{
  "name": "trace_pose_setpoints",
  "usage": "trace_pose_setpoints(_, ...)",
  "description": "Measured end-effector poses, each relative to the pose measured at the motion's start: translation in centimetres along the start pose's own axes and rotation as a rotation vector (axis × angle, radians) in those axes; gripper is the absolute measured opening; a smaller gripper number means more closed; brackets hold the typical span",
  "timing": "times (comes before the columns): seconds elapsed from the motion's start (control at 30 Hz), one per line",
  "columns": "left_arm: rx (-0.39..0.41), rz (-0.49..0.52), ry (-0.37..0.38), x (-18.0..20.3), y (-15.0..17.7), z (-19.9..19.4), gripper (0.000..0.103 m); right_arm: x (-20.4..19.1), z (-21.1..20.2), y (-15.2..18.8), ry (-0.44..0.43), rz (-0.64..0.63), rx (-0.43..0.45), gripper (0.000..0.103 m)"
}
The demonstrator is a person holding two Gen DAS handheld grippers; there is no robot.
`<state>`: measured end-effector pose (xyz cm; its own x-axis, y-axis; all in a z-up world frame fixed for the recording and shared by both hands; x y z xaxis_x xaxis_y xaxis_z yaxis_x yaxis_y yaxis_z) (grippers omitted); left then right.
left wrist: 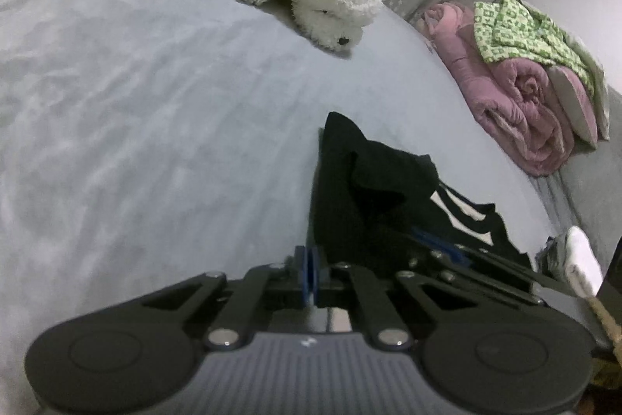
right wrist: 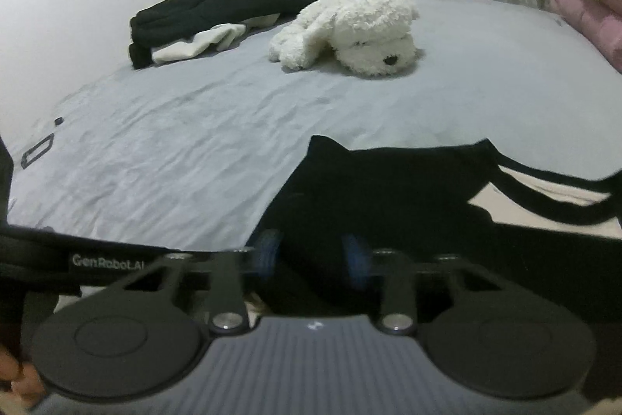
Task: Fold clothes
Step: 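Lift the folded shirt off the bed with both tools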
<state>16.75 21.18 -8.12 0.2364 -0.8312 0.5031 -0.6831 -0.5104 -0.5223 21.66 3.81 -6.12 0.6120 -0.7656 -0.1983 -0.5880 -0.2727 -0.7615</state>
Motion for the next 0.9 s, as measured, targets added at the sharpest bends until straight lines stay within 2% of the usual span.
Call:
trace_pose_setpoints(0.07, 0.019, -0.016, 0.011, -0.2, -0.3, -0.4, 0.002, 0.4, -0.9, -0.8, 0.029, 0.02, 0.024, 0.011)
trace_pose_setpoints(0.27, 0.1, -0.051, 0.052, -0.6, -1.1, -1.3, 0.002, 1.9, -6.0, -4.4, 0.054, 0.102, 0.167, 0.011)
trace_pose_setpoints(0.63, 0.148, -0.109, 0.113, -0.8, -1.5, -1.5, 0.002, 0.8, -13.4, -13.5, -0.002, 0.12, 0.387, 0.01)
trace_pose_setpoints(0.8, 0.136, -0.09, 0.141, -0.3, -1.3, -1.3, 0.002, 0.5, -14.9, -15.9, -0.016, 0.115, 0.452, 0.01)
trace_pose_setpoints(0.9, 0.065, -0.023, 0.136, 0.6, -0.8, -0.5, 0.002, 1.3, -15.3, -16.0, -0.005, 0.121, 0.472, 0.01)
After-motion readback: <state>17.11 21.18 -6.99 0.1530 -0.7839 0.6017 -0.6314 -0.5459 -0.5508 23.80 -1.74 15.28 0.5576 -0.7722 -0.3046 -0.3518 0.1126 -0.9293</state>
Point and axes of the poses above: each gripper's, at about its wrist camera, not at the fingertips, and z roughly the way its jaws point, x to its right, y to its underside, the point moved 1 cm from there along z, roughly the way its jaws point, and after that the axes turned 3 degrees about -y, right-handed, at the moved point
